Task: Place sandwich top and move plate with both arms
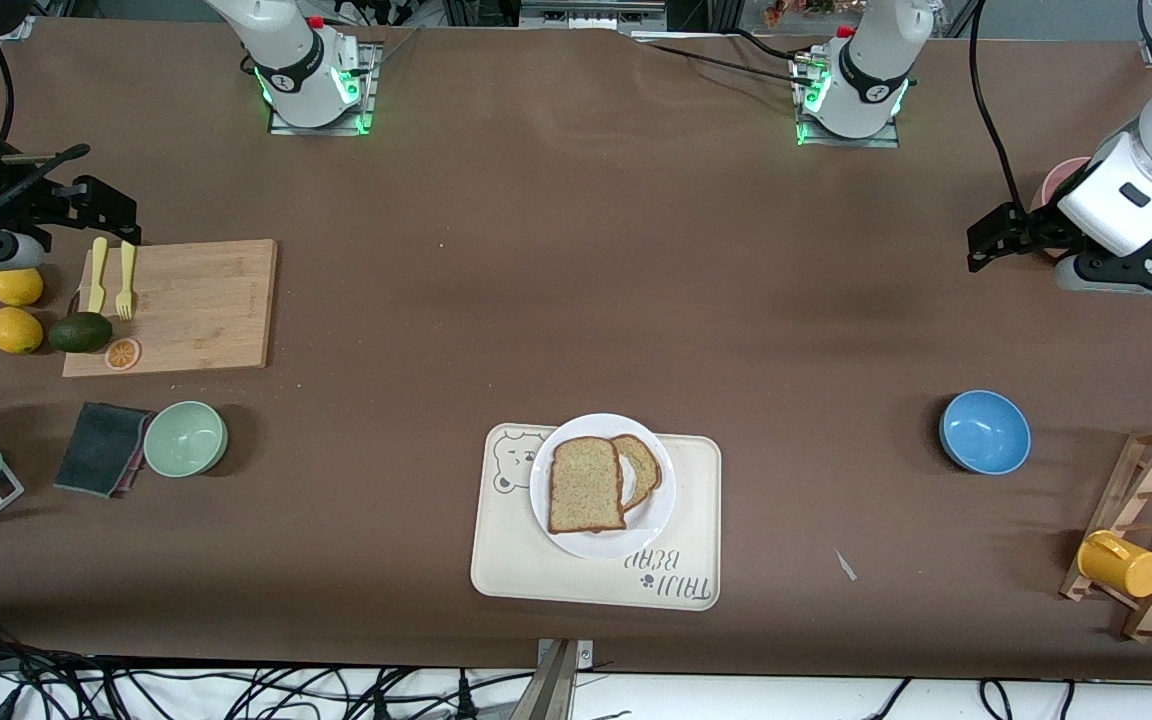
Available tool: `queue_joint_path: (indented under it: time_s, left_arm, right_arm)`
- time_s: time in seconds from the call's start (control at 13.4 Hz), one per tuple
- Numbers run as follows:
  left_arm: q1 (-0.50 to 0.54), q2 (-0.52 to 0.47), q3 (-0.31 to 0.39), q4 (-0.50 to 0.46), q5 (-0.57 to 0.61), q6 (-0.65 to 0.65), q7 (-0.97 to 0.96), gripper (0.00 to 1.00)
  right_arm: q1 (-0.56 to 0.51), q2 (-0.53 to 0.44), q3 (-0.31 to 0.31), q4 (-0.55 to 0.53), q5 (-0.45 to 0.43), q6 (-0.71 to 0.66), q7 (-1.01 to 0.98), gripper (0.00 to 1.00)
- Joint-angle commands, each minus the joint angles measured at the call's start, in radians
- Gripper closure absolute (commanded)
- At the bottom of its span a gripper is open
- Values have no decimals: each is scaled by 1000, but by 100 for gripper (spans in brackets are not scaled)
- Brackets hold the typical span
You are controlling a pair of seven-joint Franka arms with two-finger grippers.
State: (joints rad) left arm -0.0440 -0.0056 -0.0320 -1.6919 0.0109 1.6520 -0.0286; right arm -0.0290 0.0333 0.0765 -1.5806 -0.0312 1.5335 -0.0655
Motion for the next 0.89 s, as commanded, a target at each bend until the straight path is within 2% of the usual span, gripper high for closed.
queue_joint_path:
  time_s: [0.0,0.82]
  left_arm:
    - [3,-22,-2,-20,18,6,6,0]
    - [3,-22,-2,-20,18,6,6,0]
  right_arm:
    - [-8,-7,2,1,-10,-3,-14,0]
    - [-8,-16,-7,5,2,-4,-8,0]
